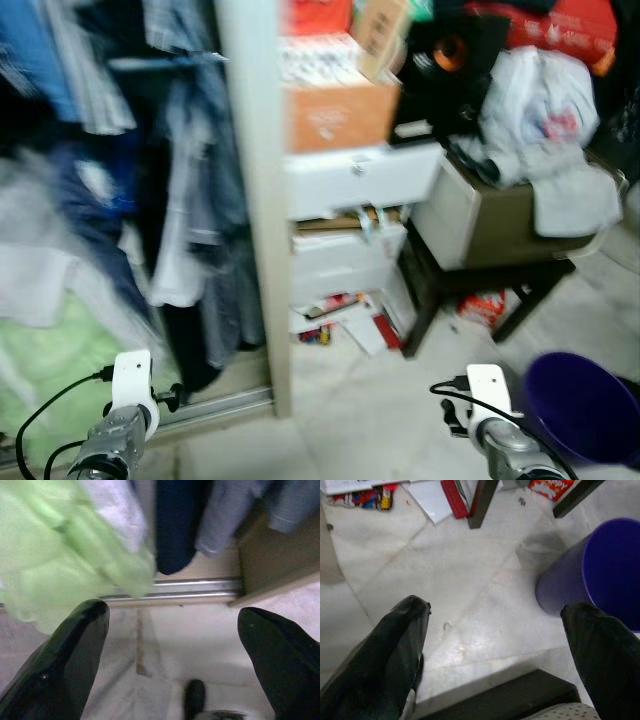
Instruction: Clean up the room
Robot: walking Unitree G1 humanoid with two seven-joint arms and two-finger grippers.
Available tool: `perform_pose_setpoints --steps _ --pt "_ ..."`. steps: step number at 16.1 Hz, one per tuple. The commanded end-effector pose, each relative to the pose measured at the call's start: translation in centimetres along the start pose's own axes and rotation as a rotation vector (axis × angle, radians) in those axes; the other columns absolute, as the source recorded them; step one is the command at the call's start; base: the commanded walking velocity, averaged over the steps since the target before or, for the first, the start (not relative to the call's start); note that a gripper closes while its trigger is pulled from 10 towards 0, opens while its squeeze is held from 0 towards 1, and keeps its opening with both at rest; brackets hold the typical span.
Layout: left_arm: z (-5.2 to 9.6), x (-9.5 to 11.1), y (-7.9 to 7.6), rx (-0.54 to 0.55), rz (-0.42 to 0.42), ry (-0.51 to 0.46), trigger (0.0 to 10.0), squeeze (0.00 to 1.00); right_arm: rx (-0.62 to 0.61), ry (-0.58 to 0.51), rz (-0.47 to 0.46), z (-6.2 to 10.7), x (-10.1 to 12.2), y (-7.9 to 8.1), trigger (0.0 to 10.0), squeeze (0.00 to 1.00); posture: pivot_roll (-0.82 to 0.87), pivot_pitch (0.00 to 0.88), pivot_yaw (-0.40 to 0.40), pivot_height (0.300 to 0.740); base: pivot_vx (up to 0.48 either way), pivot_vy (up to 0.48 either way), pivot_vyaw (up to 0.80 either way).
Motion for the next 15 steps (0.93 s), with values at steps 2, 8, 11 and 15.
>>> perform_pose_setpoints --steps 2,8,11,15 --pt "0.1 -0.1 0.8 0.02 -0.006 0.005 10.0 0.0 0.021 0.001 0.011 0.0 -0.1 0.8 10.0 0.0 0.02 0.035 -0.018 0.74 0.0 0.48 0.0" --pt "0.1 -0.2 0.7 0.02 -0.002 0.006 10.0 0.0 0.023 0.0 0.021 0.1 -0.3 1.1 10.0 0.0 0.02 0.039 -0.018 0.74 0.0 0.48 0.0" --pt "0.1 -0.3 0.6 0.023 0.002 0.005 10.0 0.0 0.03 0.002 0.022 0.2 -0.7 1.6 10.0 0.0 0.02 0.041 -0.02 0.74 0.0 0.48 0.0" --pt "0.1 -0.1 0.3 0.013 0.002 -0.013 10.0 0.0 0.044 0.001 0.031 0.2 -0.9 2.7 10.0 0.0 0.02 0.041 -0.02 0.74 0.0 0.077 0.0"
Point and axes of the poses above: a point about 5 cm out from each wrist's last joint towards the gripper, its own z axis pointing back from the gripper into the wrist, its own x axis along the axis of the wrist's last joint, y = z × x, the point moved 1 cm from there along -z, pointing out of the wrist towards the gripper, and after that the axes turned 3 degrees about z, right-handed, at the moved point
